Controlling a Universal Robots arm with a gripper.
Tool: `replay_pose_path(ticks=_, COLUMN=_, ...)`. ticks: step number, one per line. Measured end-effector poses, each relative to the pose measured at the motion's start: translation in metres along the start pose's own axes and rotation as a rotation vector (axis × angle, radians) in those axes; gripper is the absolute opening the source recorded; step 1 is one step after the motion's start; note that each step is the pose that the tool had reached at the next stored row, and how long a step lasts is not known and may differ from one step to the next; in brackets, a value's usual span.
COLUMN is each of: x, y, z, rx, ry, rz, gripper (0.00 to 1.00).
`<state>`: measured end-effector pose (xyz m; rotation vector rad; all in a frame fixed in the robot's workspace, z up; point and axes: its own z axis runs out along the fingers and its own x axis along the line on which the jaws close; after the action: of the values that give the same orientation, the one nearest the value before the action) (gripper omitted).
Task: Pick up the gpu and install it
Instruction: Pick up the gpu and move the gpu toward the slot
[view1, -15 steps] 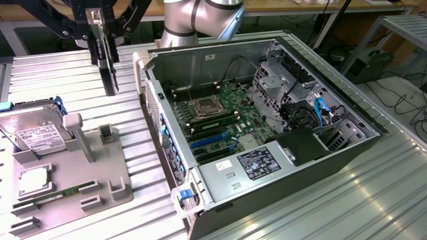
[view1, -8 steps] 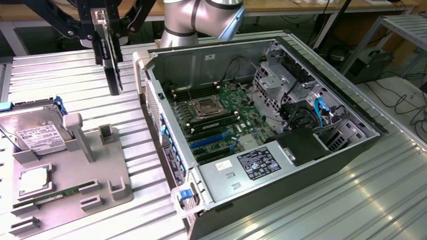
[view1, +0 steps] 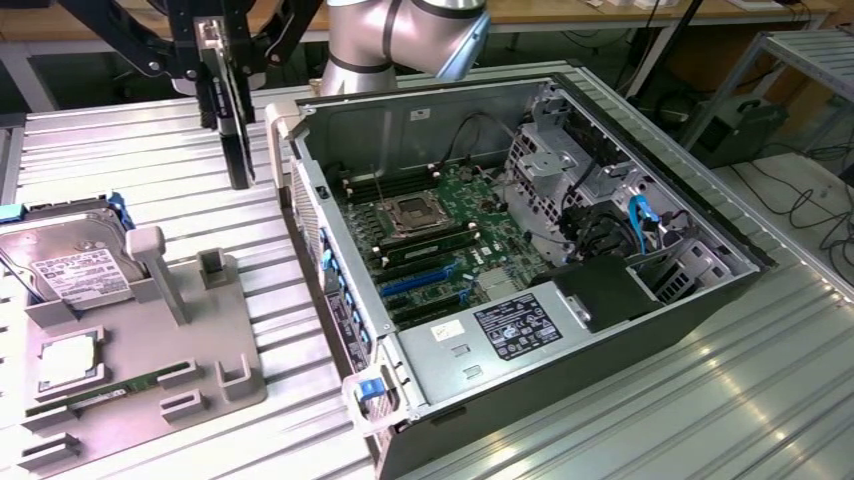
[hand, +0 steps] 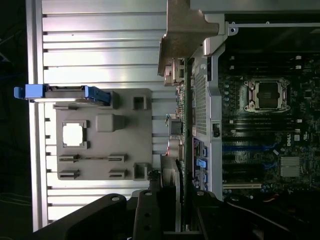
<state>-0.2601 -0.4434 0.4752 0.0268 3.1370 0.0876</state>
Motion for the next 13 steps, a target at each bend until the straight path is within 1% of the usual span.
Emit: replay_pose_path(ticks=13, x=-0.011, y=0.0002, z=0.0008, rx=0.0001, ry=0.0001, rz=0.0, gripper=0.28)
